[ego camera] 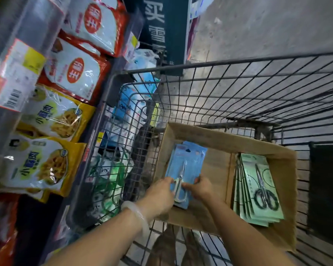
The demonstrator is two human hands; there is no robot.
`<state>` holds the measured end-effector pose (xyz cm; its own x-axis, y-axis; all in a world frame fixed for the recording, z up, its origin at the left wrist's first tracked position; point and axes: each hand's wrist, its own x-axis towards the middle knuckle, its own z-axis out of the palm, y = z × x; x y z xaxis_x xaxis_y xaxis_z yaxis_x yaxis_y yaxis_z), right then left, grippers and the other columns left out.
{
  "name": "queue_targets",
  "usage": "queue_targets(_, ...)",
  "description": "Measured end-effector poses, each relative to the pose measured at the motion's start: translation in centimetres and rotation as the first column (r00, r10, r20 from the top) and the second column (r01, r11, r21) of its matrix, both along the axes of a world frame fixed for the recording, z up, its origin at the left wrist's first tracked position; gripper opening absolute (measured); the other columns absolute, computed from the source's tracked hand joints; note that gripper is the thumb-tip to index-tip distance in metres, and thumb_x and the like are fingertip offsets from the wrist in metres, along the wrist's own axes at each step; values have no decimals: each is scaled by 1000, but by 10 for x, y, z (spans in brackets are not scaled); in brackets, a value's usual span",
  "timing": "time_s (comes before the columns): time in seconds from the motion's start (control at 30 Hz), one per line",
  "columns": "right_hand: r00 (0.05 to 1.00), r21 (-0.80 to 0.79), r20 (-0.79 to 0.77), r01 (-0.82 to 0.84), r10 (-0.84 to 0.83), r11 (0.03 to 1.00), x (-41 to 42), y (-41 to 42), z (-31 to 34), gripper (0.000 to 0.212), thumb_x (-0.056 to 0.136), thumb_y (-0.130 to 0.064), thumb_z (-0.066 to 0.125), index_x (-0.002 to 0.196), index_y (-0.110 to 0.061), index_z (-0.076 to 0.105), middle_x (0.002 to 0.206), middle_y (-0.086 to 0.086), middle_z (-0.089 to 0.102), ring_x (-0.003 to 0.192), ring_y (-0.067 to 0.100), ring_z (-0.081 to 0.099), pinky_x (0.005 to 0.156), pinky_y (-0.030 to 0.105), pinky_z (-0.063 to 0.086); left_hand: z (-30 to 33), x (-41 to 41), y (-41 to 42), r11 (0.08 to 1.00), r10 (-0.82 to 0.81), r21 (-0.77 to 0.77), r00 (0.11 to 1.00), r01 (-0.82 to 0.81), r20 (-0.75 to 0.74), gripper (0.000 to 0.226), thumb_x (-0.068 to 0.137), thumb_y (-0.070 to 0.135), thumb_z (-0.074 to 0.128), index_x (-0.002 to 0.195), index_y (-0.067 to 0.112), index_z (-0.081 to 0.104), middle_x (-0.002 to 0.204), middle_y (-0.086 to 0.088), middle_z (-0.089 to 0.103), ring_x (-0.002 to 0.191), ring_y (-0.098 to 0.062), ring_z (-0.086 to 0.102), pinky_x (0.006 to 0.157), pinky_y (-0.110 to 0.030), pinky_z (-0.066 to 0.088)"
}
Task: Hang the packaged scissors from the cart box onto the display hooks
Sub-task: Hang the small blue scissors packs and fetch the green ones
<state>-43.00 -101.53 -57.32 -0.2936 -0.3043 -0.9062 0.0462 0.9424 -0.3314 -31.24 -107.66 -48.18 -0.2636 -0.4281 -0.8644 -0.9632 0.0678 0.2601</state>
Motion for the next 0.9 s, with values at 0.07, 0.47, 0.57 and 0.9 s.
queue_targets(0.07,998,9,-3,55,-55,998,-6,4,6,40,73,-15,79,66,-20,39,67,-2,50,65,18,53,56,25,47,3,-1,-4,1000,25,10,1000,-25,-5,43,98,24,47,139,17,39,140,-9,47,127,-26,46,102,-30,39)
queue_targets(0.47,838,-257,421,477,-347,841,-23,10,64,11,91,-11,57,82,-13,50,75,7,56,66,18,55,63,27,49,20,-19,-19,761,639,104,709,-641,-299,33,82,12,71,109,5,53,107,-2,63,93,-18,60,72,-27,49)
queue_targets(0.57,893,-227,127,450,-431,864,-21,9,36,16,94,-20,54,81,-11,52,80,11,63,65,17,59,59,23,48,21,-9,-27,691,690,54,636,-721,-345,27,86,7,64,108,10,48,94,1,57,88,-18,54,55,-18,41)
queue_targets(0.9,993,-59,-117,24,-30,998,20,5,-42,65,66,-32,83,117,-6,53,116,10,64,105,28,62,76,32,47,-6,47,-34,649,732,27,614,-761,-295,37,85,12,67,118,9,50,115,-9,62,101,-26,61,84,-37,51)
